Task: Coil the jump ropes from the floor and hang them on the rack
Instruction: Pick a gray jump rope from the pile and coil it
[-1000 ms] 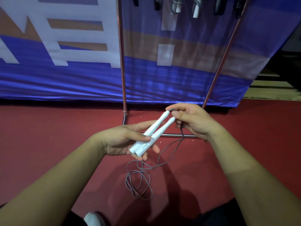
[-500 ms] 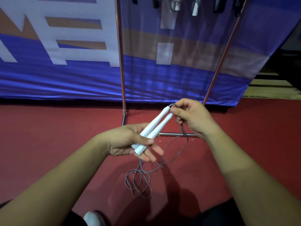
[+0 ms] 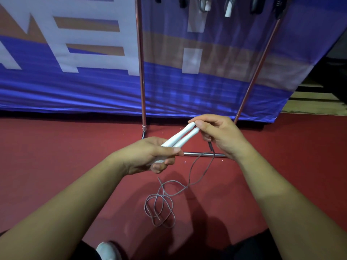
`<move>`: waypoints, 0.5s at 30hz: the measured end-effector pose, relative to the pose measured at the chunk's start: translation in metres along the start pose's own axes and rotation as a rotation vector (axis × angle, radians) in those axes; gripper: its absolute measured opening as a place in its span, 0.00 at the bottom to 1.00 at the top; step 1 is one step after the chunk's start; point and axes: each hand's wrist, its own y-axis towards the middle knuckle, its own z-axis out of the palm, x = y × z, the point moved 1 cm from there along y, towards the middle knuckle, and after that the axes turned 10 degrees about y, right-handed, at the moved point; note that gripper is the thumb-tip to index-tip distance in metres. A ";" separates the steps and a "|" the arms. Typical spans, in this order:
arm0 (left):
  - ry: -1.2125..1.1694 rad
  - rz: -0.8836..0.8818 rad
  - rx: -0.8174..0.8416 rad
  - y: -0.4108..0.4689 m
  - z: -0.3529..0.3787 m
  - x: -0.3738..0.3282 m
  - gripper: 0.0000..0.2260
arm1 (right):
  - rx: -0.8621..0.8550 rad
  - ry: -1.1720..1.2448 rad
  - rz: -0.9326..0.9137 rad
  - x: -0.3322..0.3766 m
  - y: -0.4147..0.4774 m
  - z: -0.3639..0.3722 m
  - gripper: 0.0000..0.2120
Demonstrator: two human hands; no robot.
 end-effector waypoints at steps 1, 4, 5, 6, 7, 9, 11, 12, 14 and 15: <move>0.036 0.004 -0.036 0.000 0.000 -0.001 0.13 | -0.018 0.012 0.001 0.000 0.000 0.001 0.07; 0.046 0.072 -0.129 -0.002 -0.005 -0.004 0.09 | -0.091 0.059 0.014 0.003 0.002 0.001 0.08; 0.012 0.114 -0.163 -0.003 -0.008 -0.006 0.08 | -0.103 0.039 0.025 0.004 0.003 -0.001 0.09; -0.035 0.160 -0.203 -0.004 -0.011 -0.009 0.08 | -0.104 -0.022 0.034 0.003 0.003 -0.003 0.09; -0.092 0.206 -0.249 -0.006 -0.015 -0.012 0.08 | -0.091 -0.116 0.036 0.003 0.003 -0.004 0.10; -0.207 0.286 -0.346 -0.008 -0.022 -0.018 0.09 | -0.027 -0.259 0.034 -0.001 0.001 -0.002 0.10; -0.266 0.328 -0.421 -0.009 -0.027 -0.020 0.09 | 0.036 -0.273 0.064 -0.005 -0.002 0.009 0.08; -0.286 0.335 -0.446 -0.008 -0.028 -0.019 0.08 | 0.062 -0.273 0.083 -0.007 -0.003 0.016 0.08; -0.344 0.347 -0.488 -0.005 -0.027 -0.018 0.07 | 0.082 -0.287 0.115 -0.012 -0.004 0.031 0.08; -0.385 0.356 -0.520 -0.003 -0.026 -0.018 0.07 | 0.074 -0.276 0.129 -0.015 -0.005 0.037 0.08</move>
